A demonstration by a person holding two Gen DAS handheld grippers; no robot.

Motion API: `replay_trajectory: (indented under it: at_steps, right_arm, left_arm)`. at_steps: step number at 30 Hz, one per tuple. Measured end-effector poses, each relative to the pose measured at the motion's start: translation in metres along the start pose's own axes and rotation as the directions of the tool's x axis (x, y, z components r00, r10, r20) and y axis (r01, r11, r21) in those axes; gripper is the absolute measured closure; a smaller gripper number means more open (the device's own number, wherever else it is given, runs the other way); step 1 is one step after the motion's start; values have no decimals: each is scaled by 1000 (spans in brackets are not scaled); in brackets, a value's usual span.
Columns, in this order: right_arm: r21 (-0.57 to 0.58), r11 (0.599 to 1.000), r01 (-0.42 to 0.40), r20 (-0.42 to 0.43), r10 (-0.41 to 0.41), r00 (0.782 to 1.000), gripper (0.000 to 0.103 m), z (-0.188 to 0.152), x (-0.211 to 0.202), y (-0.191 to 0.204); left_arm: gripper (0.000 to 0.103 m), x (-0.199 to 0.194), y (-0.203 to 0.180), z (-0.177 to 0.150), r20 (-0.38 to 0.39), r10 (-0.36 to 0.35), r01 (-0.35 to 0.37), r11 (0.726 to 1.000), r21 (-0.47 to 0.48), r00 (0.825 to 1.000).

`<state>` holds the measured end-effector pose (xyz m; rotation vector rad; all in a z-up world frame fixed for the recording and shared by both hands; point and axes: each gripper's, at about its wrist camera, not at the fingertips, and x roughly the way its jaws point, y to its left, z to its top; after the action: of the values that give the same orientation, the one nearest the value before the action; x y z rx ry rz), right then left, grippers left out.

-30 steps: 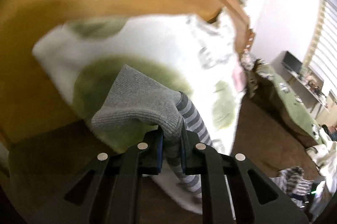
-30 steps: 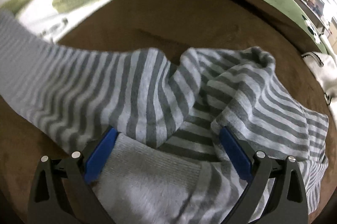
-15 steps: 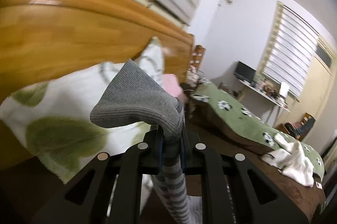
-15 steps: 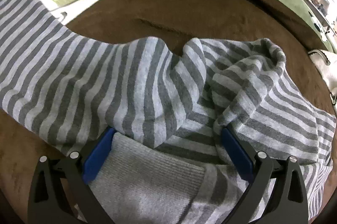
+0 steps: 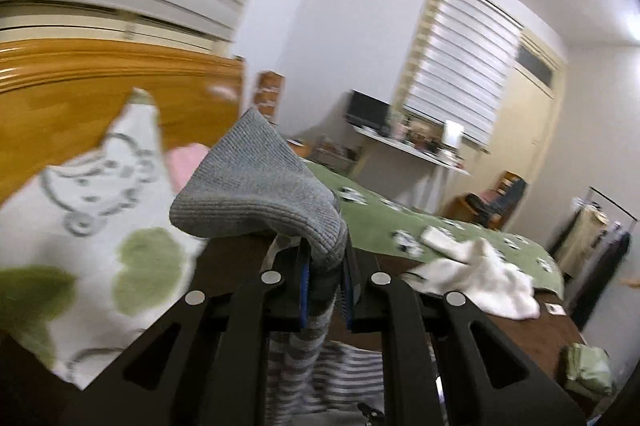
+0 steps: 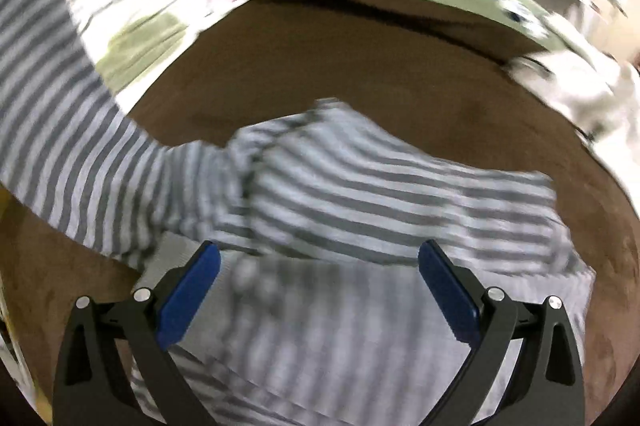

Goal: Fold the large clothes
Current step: 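Carry the cuff with the left tool across the hoodie body and release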

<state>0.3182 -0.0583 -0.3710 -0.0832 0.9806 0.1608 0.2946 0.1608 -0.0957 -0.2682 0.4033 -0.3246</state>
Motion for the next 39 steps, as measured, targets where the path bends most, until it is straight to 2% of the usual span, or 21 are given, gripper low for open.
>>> replay_trajectory:
  at_steps: [3,5,9,12,16,19,20,23,25,27,28,29,30,33,35,37,39]
  right_arm:
    - [69,997,31,7,-31,999,6,-4,-28,-46]
    - [121,991,56,50,-63,997,6,-9,-58,-83]
    - [189,976,105,85,-123,989,6,-13,-97,-149]
    - [220,965,140,94,-164,982,6,-26,-118,-185]
    - [240,957,165,92,-192,977,6,-44,-129,-219]
    - [250,953,174,86,-201,976,6,-59,-124,-236]
    - [259,950,174,82,-202,976,6,-66,-121,-241]
    - [273,945,178,71,-204,976,6,-82,-109,-245]
    - [294,939,177,53,-201,978,6,-96,-97,-248]
    - [321,932,168,35,-188,981,6,-107,-86,-251]
    - [329,930,164,29,-183,983,6,-111,-82,-251]
    - [334,929,161,21,-178,984,6,-116,-77,-251]
    - [335,928,162,15,-177,984,6,-118,-75,-250]
    - [333,929,161,5,-172,985,6,-124,-71,-248]
    - [328,930,163,5,-174,985,6,-124,-71,-248]
    - [326,931,165,6,-176,984,6,-123,-74,-249]
    - [326,931,164,5,-175,984,6,-120,-78,-250]
  left_arm:
    - [88,18,-45,-20,-30,-69,70,997,25,997]
    - [88,29,-70,-34,-43,-112,114,993,41,993]
    - [88,62,-126,-78,-105,-175,178,984,28,979]
    - [88,85,-156,-120,-154,-187,192,981,13,970]
    - [88,115,-186,-187,-253,-174,191,981,44,952]
    - [88,137,-199,-239,-358,-172,209,976,67,918]
    - [88,144,-202,-260,-401,-169,218,972,81,900]
    - [88,158,-205,-301,-496,-158,240,965,106,854]
    - [86,164,-207,-321,-539,-144,255,957,136,830]
    - [76,174,-209,-341,-601,-144,273,954,128,786]
    - [58,178,-208,-350,-624,-148,276,954,114,767]
    - [46,179,-207,-354,-634,-150,278,955,107,758]
    - [44,178,-207,-359,-643,-157,289,952,104,750]
    - [23,172,-214,-360,-638,-173,317,941,117,750]
    - [11,162,-219,-354,-618,-182,330,935,133,765]
    - [7,154,-220,-347,-598,-175,320,937,144,782]
    - [7,146,-215,-337,-600,-153,297,943,149,785]
